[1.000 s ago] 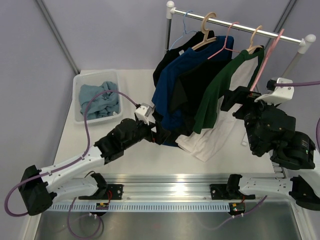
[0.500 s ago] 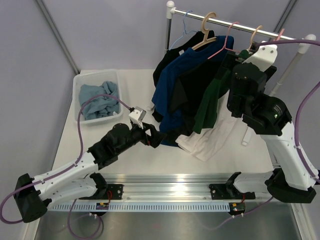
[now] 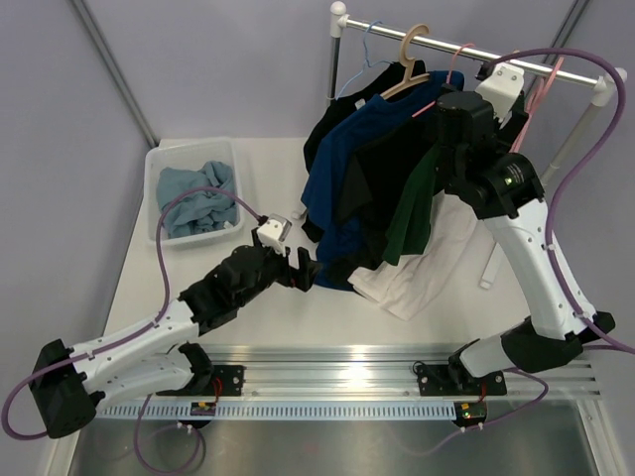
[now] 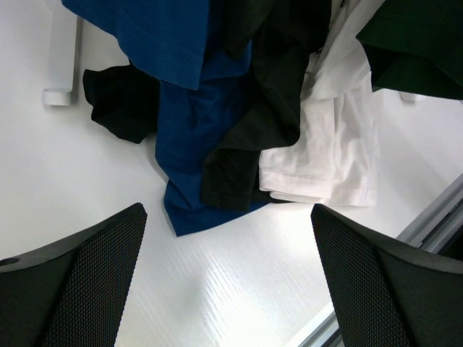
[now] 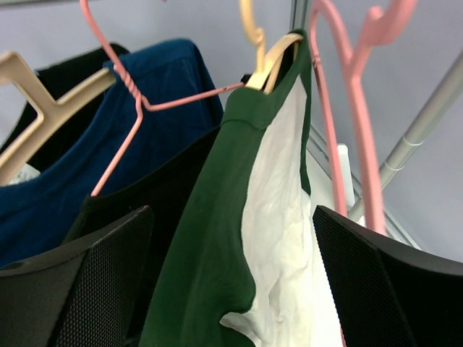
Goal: Remove the t-shirt from the hanger
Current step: Pick up the hanger from the clothesline.
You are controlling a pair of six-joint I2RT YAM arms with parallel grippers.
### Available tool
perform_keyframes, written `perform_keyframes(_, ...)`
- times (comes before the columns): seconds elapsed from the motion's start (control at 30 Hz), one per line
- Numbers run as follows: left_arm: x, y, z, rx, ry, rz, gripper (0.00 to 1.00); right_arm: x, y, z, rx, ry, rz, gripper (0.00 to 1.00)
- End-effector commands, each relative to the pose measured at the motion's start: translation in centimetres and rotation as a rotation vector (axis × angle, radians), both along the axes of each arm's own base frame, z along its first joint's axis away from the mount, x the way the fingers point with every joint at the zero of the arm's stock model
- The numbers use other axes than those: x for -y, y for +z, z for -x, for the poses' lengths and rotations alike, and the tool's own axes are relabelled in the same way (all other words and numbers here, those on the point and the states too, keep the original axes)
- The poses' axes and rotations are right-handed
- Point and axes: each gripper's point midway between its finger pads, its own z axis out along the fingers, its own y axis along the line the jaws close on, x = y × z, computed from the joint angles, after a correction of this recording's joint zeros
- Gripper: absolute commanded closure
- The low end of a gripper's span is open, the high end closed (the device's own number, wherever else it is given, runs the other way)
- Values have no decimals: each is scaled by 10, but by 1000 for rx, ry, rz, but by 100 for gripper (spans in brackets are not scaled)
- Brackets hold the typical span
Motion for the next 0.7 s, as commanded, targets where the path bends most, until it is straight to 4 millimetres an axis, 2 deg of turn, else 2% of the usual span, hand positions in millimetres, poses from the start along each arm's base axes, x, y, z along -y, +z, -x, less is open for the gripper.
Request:
perform_keyframes(0.0,-6,9,-6,49,38,2,1,3,10,-2,49,-3,-15,1)
perform_keyframes(0.1,-12,11,-7,61,61,0,1,4,10,-9,44,-25,-6,0)
perform_keyframes(0.33,-18,14,-9,69,90,-6,1,-3,-24,-22,-30,-27,17,1)
perform_keyframes(0.5,-25,18,-7,82,110,13,1,-1,-44,-28,-93,-35,79,12)
perform_keyframes(0.67,-30,24,-7,99,126,28,1,5,-62,-27,-144,-36,131,18)
